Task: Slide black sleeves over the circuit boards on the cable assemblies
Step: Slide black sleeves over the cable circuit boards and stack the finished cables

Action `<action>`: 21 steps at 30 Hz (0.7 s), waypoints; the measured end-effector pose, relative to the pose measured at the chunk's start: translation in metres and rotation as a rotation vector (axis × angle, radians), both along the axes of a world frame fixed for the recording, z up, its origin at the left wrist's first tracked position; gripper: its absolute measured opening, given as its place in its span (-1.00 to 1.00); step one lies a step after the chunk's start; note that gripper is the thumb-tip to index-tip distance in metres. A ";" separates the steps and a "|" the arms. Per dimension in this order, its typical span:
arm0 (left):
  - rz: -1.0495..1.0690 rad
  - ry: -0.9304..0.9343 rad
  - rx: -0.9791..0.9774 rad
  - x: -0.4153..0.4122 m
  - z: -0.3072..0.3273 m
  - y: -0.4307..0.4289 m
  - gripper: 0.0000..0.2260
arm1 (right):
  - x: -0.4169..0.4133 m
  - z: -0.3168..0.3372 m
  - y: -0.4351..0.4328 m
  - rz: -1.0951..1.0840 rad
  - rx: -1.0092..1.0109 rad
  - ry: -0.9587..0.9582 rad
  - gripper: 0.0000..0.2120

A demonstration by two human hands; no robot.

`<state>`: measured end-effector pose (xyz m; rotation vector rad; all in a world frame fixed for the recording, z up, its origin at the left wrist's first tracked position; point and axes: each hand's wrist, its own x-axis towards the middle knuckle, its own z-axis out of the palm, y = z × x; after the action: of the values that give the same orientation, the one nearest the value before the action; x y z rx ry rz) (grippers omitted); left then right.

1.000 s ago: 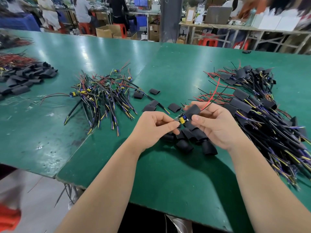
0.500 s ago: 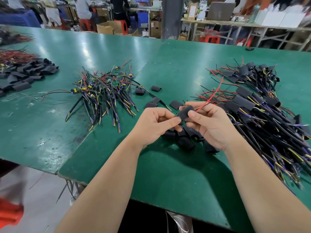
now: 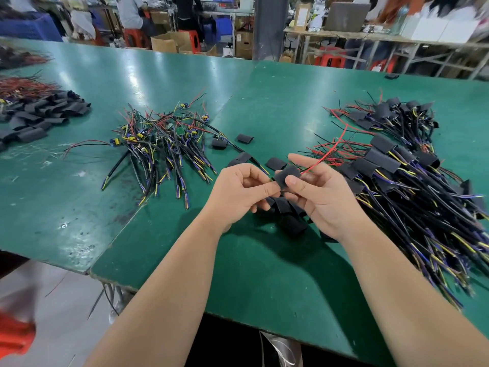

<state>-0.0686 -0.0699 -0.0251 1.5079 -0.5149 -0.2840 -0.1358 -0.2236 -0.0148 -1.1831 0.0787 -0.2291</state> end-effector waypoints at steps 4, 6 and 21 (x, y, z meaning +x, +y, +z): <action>-0.009 0.018 -0.064 0.002 -0.001 0.000 -0.86 | 0.001 0.005 0.009 -0.071 0.182 0.033 -0.81; 0.010 0.070 -0.104 0.004 0.000 0.001 -0.85 | 0.002 0.017 0.002 -0.166 0.246 0.018 -0.80; 0.520 -0.118 0.362 0.018 -0.012 0.006 -0.85 | -0.016 0.064 -0.118 -0.972 -1.337 0.366 -0.91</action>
<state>-0.0503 -0.0636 -0.0375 1.9586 -0.1506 0.1272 -0.1521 -0.3411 0.0490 -2.4433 0.9503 -1.0180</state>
